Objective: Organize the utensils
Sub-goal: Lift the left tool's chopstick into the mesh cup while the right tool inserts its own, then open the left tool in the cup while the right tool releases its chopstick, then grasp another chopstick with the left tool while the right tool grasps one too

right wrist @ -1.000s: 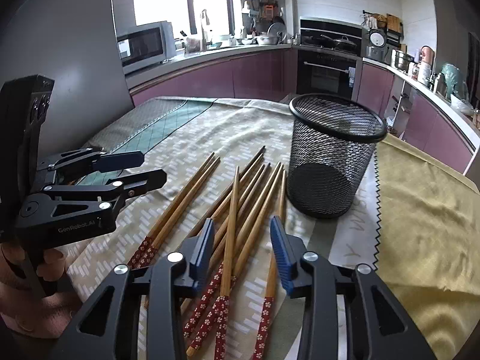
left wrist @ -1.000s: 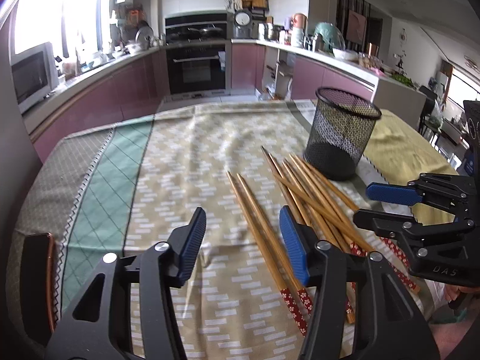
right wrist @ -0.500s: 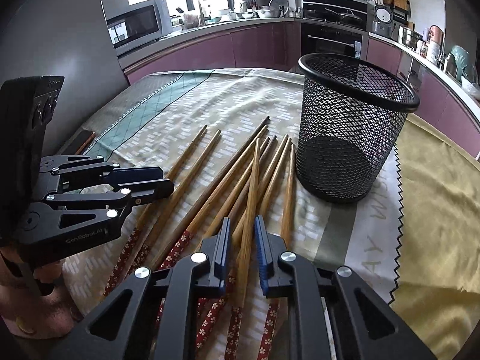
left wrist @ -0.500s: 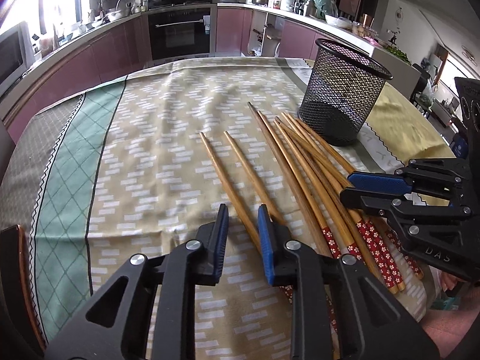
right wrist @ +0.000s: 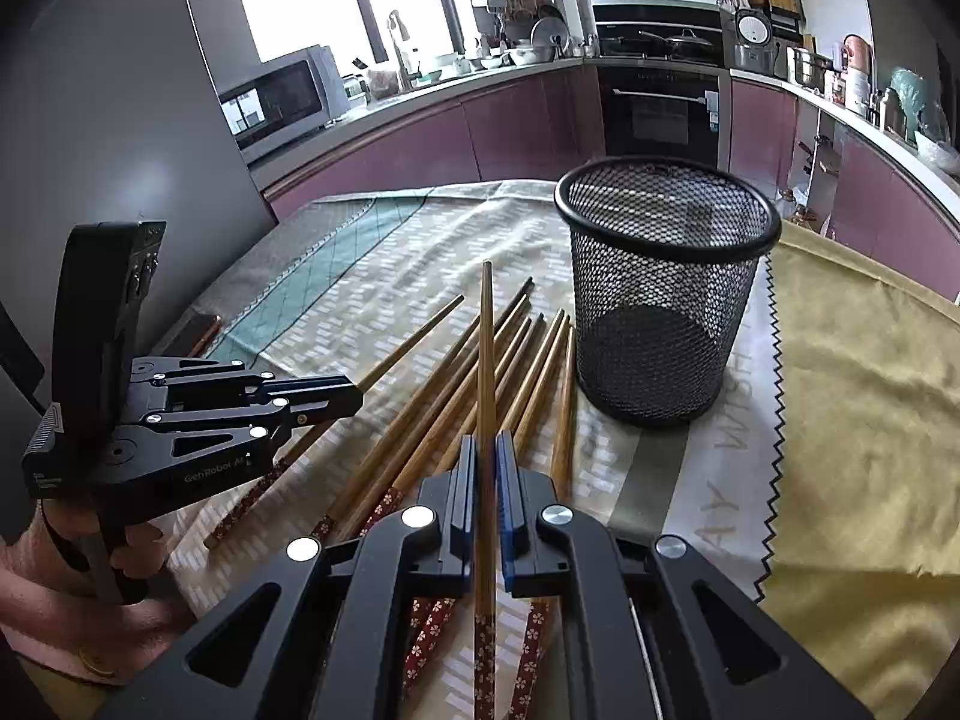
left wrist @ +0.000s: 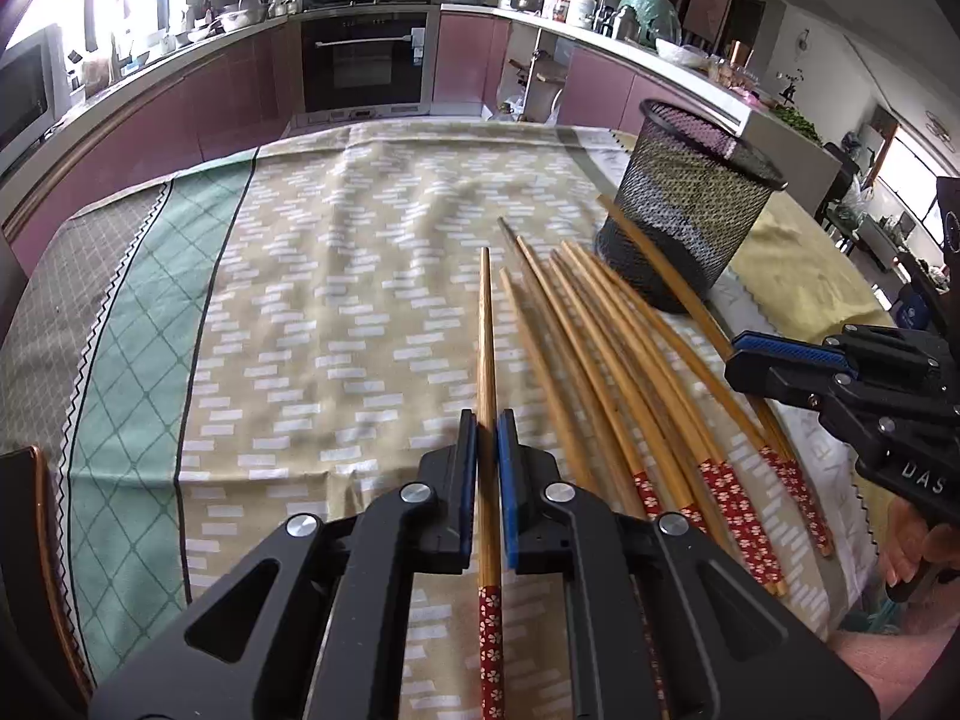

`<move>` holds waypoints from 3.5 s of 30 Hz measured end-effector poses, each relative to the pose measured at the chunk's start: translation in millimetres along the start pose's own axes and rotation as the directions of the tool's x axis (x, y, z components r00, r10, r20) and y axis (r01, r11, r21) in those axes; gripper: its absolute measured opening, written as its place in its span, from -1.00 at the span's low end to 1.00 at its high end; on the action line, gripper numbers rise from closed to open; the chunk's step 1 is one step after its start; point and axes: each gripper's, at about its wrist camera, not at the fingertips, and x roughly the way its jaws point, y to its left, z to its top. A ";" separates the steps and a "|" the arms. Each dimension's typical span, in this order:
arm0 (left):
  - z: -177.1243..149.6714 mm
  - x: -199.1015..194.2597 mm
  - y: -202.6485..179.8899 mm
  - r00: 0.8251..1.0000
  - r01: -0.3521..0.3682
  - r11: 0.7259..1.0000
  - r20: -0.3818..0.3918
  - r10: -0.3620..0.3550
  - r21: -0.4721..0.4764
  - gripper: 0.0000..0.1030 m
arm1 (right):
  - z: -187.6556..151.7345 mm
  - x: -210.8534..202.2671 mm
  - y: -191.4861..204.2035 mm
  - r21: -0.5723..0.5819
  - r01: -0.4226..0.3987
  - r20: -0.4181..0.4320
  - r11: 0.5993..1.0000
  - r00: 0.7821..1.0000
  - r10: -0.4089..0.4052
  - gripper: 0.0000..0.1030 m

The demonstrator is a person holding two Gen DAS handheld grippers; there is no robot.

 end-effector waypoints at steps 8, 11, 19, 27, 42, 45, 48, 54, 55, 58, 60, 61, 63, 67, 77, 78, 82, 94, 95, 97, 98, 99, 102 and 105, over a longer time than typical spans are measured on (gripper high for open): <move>26.7 -53.7 -1.4 0.988 0.106 0.994 0.116 -0.107 0.010 -0.85 | 19.4 -41.8 -7.3 0.013 -0.044 0.133 0.999 0.990 0.042 -0.89; 38.8 -75.4 -5.6 0.976 0.144 0.989 0.162 -0.147 0.026 -0.86 | 29.5 -57.7 -12.2 0.010 -0.053 0.187 0.999 0.981 0.050 -0.89; 77.4 -124.8 -26.0 0.929 0.221 0.971 0.283 -0.238 0.090 -0.86 | 63.9 -89.3 -24.9 -0.020 -0.049 0.306 0.999 0.951 0.053 -0.89; 141.8 -136.8 -52.1 0.875 0.238 0.965 0.406 -0.262 0.110 -0.86 | 105.0 -113.4 -38.2 -0.046 -0.013 0.398 0.999 0.917 0.031 -0.89; 181.3 -34.7 -82.0 0.920 0.213 0.972 0.315 -0.235 0.103 -0.86 | 116.6 -64.2 -71.4 -0.033 0.047 0.226 0.998 0.973 -0.038 -0.89; 177.7 -17.2 -79.6 0.933 0.215 0.971 0.270 -0.236 0.105 -0.86 | 113.8 -48.9 -71.2 -0.038 0.033 0.150 0.999 0.988 -0.027 -0.89; 176.5 -5.0 -83.0 0.945 0.202 0.973 0.240 -0.223 0.109 -0.86 | 114.1 -33.8 -74.9 -0.022 0.023 0.092 0.999 0.996 -0.021 -0.89; 169.1 14.1 -81.3 0.959 0.171 0.979 0.209 -0.191 0.109 -0.85 | 117.7 -20.5 -78.8 0.015 0.041 0.076 0.999 0.996 -0.042 -0.84; 168.9 14.5 -81.0 0.959 0.171 0.979 0.208 -0.191 0.109 -0.85 | 118.9 -19.9 -80.1 0.023 0.046 0.082 0.999 0.995 -0.048 -0.84; 166.5 10.1 -79.3 0.959 0.154 0.981 0.223 -0.177 0.116 -0.75 | 121.1 -19.4 -85.3 0.049 0.063 0.104 0.997 0.992 -0.068 -0.64; 164.1 0.9 -76.8 0.956 0.127 0.985 0.251 -0.152 0.114 -0.65 | 120.1 -23.3 -88.7 0.061 0.081 0.126 0.995 0.988 -0.088 -0.58; 162.4 -5.1 -75.5 0.953 0.121 0.986 0.265 -0.148 0.115 -0.57 | 118.2 -26.2 -88.1 0.062 0.084 0.138 0.995 0.986 -0.092 -0.53; 156.7 -18.9 -72.3 0.946 0.097 0.987 0.296 -0.130 0.125 -0.50 | 114.0 -34.3 -85.3 0.060 0.080 0.169 0.995 0.982 -0.089 -0.44; 135.6 -44.7 -61.2 0.938 0.039 0.990 0.336 -0.083 0.135 -0.29 | 98.4 -55.7 -68.9 0.008 0.042 0.213 0.999 0.976 -0.043 -0.33; 62.2 -29.2 -18.8 0.987 -0.018 0.994 0.162 0.000 0.109 -0.22 | 37.7 -24.7 -32.0 -0.061 -0.027 0.045 0.998 0.999 0.029 -0.25; 55.5 -22.2 -18.1 0.991 -0.018 0.994 0.135 0.004 0.105 -0.22 | 32.6 -17.9 -32.0 -0.056 -0.023 0.022 0.998 0.999 0.024 -0.25; 31.7 -4.8 -12.8 0.998 -0.020 0.995 0.064 0.014 0.098 -0.25 | 15.8 4.4 -33.3 -0.029 0.023 -0.051 0.999 0.998 -0.025 -0.26; -0.1 12.1 -17.5 1.000 0.004 0.995 -0.029 -0.001 0.098 -0.26 | -6.0 19.6 -21.9 -0.053 0.101 -0.106 0.994 0.989 -0.106 -0.34; -1.2 13.5 -17.7 0.999 0.001 0.995 -0.036 0.002 0.100 -0.26 | -6.9 20.7 -21.8 -0.058 0.104 -0.110 0.993 0.988 -0.110 -0.36; -1.6 15.8 -19.5 0.999 -0.005 0.995 -0.049 0.009 0.099 -0.25 | -7.8 25.0 -19.3 -0.066 0.114 -0.119 0.991 0.986 -0.121 -0.43; -1.7 16.5 -19.7 0.999 -0.004 0.995 -0.048 0.009 0.100 -0.25 | -8.1 27.1 -19.3 -0.067 0.117 -0.123 0.991 0.985 -0.125 -0.43; -1.2 16.5 -20.2 0.999 -0.006 0.995 -0.049 0.011 0.101 -0.25 | -7.7 28.1 -18.9 -0.069 0.120 -0.119 0.990 0.985 -0.128 -0.44; -1.3 17.4 -22.0 0.999 -0.012 0.994 -0.049 0.017 0.113 -0.28 | -6.5 31.6 -16.5 -0.072 0.129 -0.119 0.989 0.983 -0.137 -0.52; -0.1 19.4 -24.0 0.998 -0.023 0.992 -0.048 0.030 0.124 -0.36 | -4.3 33.2 -16.6 -0.070 0.130 -0.118 0.989 0.983 -0.138 -0.57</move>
